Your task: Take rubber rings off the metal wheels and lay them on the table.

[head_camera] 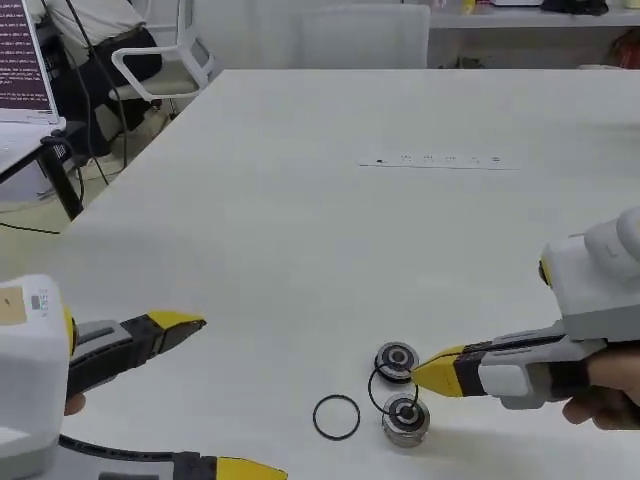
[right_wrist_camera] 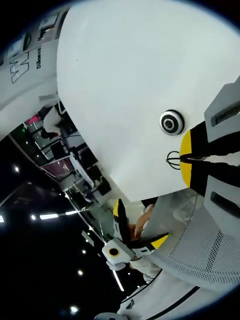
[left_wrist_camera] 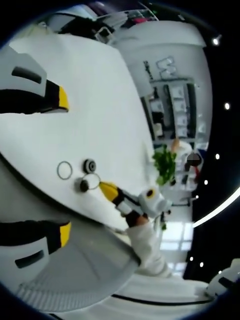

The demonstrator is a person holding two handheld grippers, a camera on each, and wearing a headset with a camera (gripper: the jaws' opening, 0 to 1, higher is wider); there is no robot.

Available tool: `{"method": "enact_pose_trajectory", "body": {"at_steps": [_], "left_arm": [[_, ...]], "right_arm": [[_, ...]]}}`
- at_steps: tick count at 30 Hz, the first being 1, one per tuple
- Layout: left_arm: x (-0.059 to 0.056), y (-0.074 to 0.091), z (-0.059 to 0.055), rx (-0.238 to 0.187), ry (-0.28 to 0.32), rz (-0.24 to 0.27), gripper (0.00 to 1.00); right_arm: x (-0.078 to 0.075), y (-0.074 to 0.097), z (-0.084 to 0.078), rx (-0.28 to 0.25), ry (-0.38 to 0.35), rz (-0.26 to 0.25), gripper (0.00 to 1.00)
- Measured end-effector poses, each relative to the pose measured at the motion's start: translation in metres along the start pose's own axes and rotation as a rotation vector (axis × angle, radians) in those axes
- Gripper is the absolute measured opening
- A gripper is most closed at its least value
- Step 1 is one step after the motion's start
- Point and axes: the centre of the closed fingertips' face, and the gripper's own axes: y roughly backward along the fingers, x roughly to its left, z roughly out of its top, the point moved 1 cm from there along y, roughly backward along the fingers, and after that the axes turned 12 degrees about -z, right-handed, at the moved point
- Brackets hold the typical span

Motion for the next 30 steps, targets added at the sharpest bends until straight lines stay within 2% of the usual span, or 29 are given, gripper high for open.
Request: {"method": "enact_pose_trajectory", "body": {"at_steps": [6,14,23,30], "left_arm": [[0.003,0.0,0.0,-0.033,0.044,0.016,0.88],[0.004,-0.001,0.0,-0.044,0.043,0.02,0.89],[0.003,-0.002,-0.002,-0.031,0.043,0.016,0.9],[0.002,-0.003,-0.004,-0.01,0.039,0.015,0.9]], "right_arm": [[0.002,0.003,0.007,-0.025,0.016,-0.018,0.0],[0.009,0.007,0.027,-0.101,0.019,-0.024,0.0],[0.018,0.004,0.044,-0.171,-0.005,-0.013,0.0],[0.028,-0.01,0.046,-0.169,-0.007,0.006,0.0]]}}
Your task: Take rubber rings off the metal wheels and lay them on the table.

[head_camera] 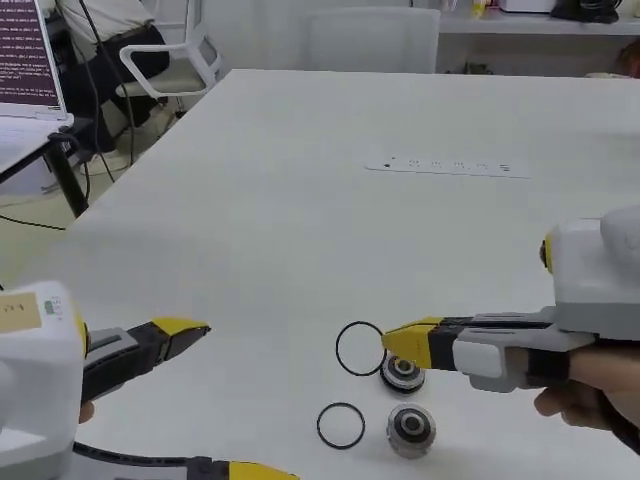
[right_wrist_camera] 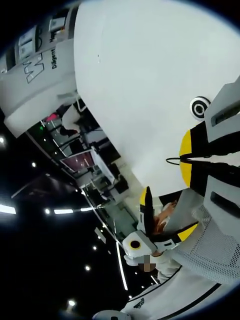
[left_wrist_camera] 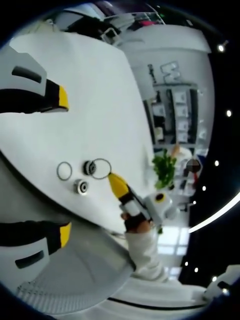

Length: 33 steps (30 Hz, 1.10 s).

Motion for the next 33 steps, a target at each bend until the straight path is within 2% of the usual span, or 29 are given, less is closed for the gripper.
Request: {"method": "enact_pose_trajectory", "body": {"at_steps": [7,9,14,22,27,33], "left_arm": [[-0.002,-0.001,-0.004,0.025,-0.005,-0.01,0.9],[-0.002,-0.002,-0.005,0.035,-0.006,-0.013,0.9],[-0.003,-0.002,-0.005,0.036,-0.004,-0.013,0.9],[-0.002,-0.001,-0.006,0.042,-0.001,-0.008,0.89],[-0.002,-0.001,-0.006,0.042,-0.001,-0.008,0.89],[-0.002,-0.001,-0.007,0.045,-0.001,-0.004,0.89]], "right_arm": [[0.002,-0.012,-0.013,0.04,-0.005,0.005,0.0],[0.004,-0.016,-0.02,0.067,0.001,0.007,0.0],[0.002,-0.023,-0.036,0.115,0.029,-0.002,0.0],[-0.004,-0.031,-0.054,0.17,0.034,-0.017,0.0],[-0.005,-0.035,-0.063,0.2,0.049,-0.022,0.0],[-0.008,-0.036,-0.067,0.211,0.068,-0.036,0.0]]}}
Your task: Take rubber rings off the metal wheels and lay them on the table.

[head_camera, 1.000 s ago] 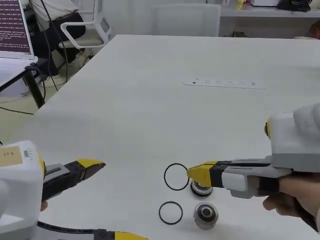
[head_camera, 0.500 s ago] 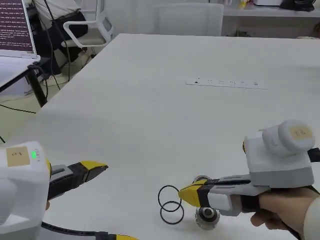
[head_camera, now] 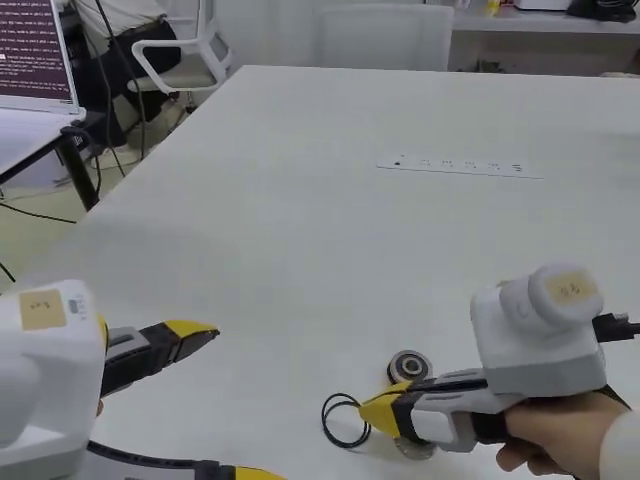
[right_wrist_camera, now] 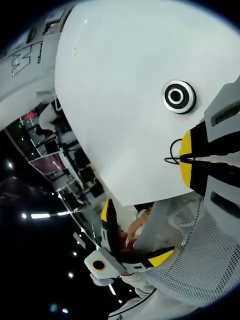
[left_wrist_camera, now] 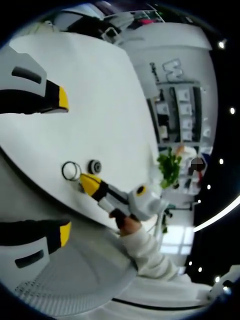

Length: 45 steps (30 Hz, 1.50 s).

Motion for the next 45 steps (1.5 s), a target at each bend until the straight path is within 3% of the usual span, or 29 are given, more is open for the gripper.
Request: {"method": "enact_pose_trajectory", "body": {"at_steps": [5,10,20,32,41,45], "left_arm": [[0.0,0.0,0.0,0.0,0.002,0.0,0.88],[0.001,0.0,-0.001,0.001,0.004,0.001,0.88],[0.001,0.0,-0.001,0.004,0.007,0.003,0.87],[0.001,0.001,-0.002,0.006,0.008,0.005,0.87],[0.002,0.001,-0.002,0.005,0.015,0.009,0.86],[0.002,0.001,-0.001,0.002,0.016,0.012,0.86]], "right_arm": [[-0.003,-0.003,-0.002,0.001,0.002,-0.01,0.0],[-0.007,-0.007,-0.006,0.014,0.071,-0.047,0.0],[-0.008,-0.008,-0.006,0.009,0.154,-0.064,0.0],[-0.005,-0.008,-0.009,0.029,0.246,-0.062,0.03],[-0.003,-0.008,-0.013,0.046,0.356,-0.071,0.07],[-0.003,-0.008,-0.013,0.055,0.368,-0.073,0.09]]}}
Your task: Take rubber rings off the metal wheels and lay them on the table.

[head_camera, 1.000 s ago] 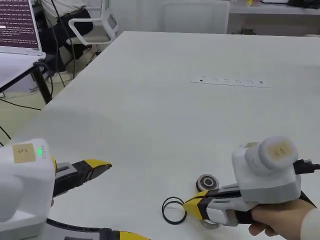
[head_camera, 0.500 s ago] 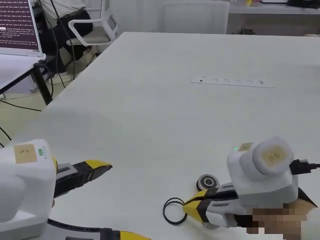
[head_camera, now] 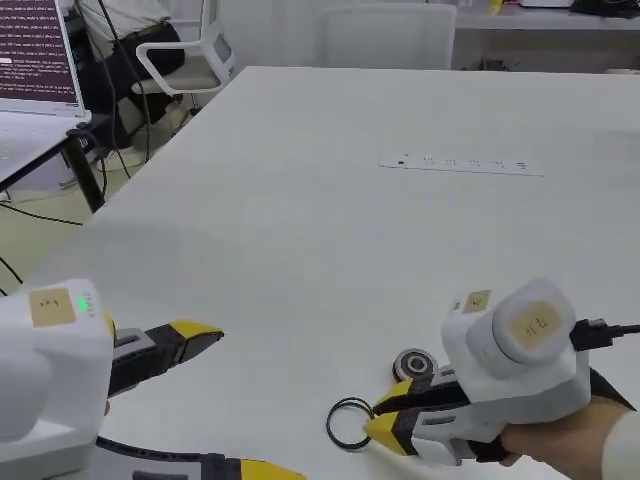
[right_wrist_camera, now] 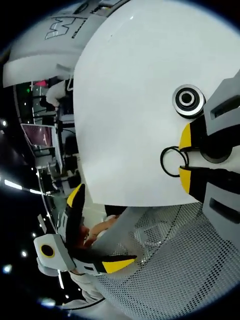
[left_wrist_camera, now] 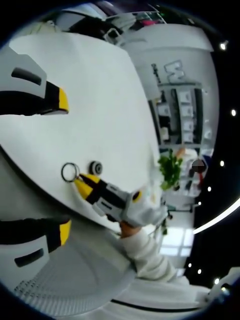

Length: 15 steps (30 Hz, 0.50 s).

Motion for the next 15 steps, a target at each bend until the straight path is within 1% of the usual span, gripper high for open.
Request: {"method": "enact_pose_trajectory", "body": {"at_steps": [10,13,15], "left_arm": [[0.0005,-0.0003,-0.0003,0.002,0.002,0.001,0.85],[0.0008,-0.0002,-0.0004,0.002,0.001,0.002,0.86],[0.0009,-0.0001,-0.0005,0.003,0.001,0.002,0.86]], "right_arm": [[-0.0024,0.0023,0.0,0.003,-0.013,0.0,0.09],[-0.003,0.0034,0.0017,-0.004,-0.019,0.001,0.09],[-0.0055,0.0055,0.0051,-0.017,-0.026,-0.003,0.09]]}}
